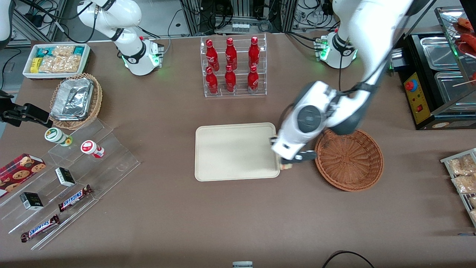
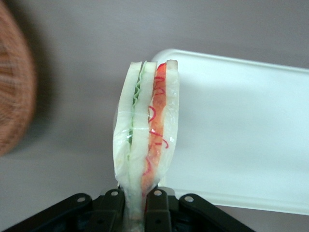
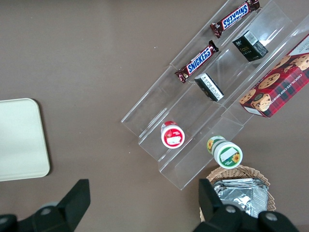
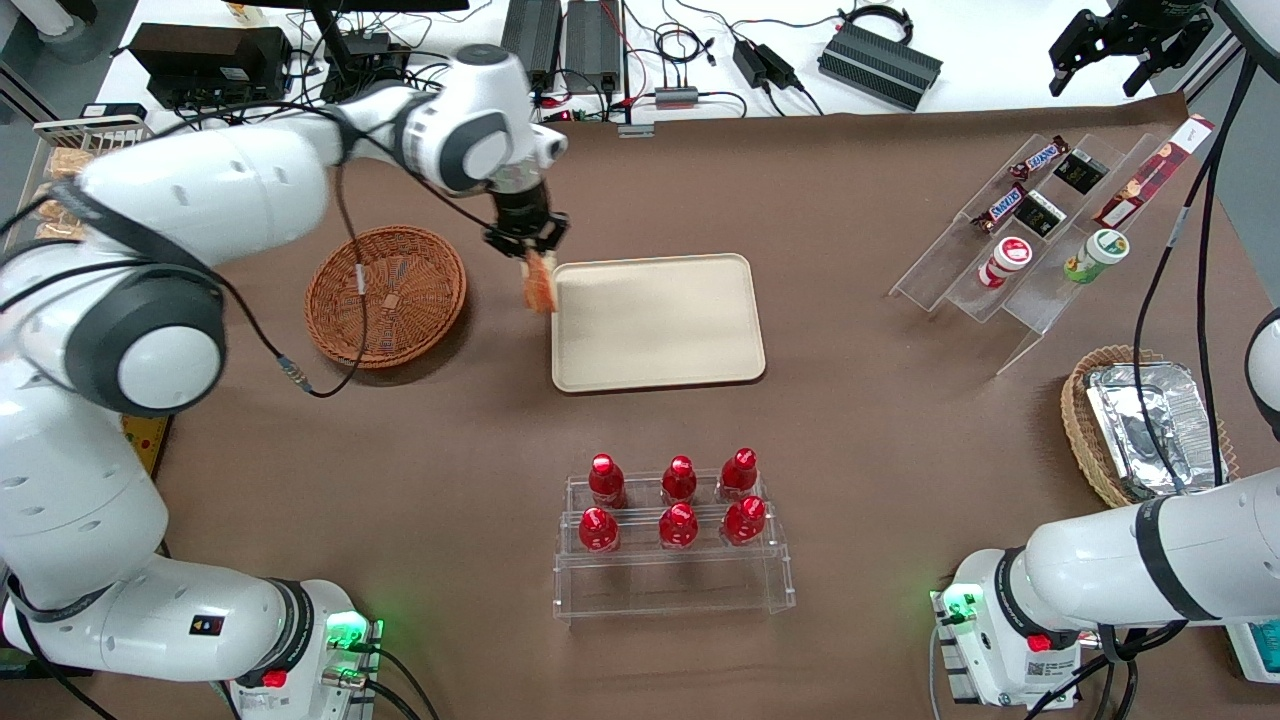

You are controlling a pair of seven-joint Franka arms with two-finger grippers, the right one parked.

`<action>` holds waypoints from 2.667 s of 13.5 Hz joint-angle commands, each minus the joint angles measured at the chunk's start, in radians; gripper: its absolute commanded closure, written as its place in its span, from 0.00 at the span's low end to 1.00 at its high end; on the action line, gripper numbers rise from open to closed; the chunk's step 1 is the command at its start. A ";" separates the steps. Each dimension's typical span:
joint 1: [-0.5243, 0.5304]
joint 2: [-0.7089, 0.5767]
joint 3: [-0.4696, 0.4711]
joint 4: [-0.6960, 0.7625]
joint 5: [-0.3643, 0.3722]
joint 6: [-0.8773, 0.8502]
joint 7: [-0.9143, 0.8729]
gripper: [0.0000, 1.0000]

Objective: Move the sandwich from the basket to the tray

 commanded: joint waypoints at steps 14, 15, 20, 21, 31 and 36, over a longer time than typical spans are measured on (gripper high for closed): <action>-0.318 0.394 0.013 0.416 0.251 0.015 -0.389 1.00; -0.318 0.396 0.013 0.416 0.251 0.018 -0.390 0.69; -0.309 0.376 0.010 0.416 0.248 0.019 -0.378 0.00; -0.309 0.353 0.010 0.416 0.246 0.012 -0.377 0.00; -0.101 0.080 -0.018 0.297 0.196 -0.211 -0.170 0.00; 0.102 -0.106 -0.018 0.128 0.107 -0.223 0.175 0.00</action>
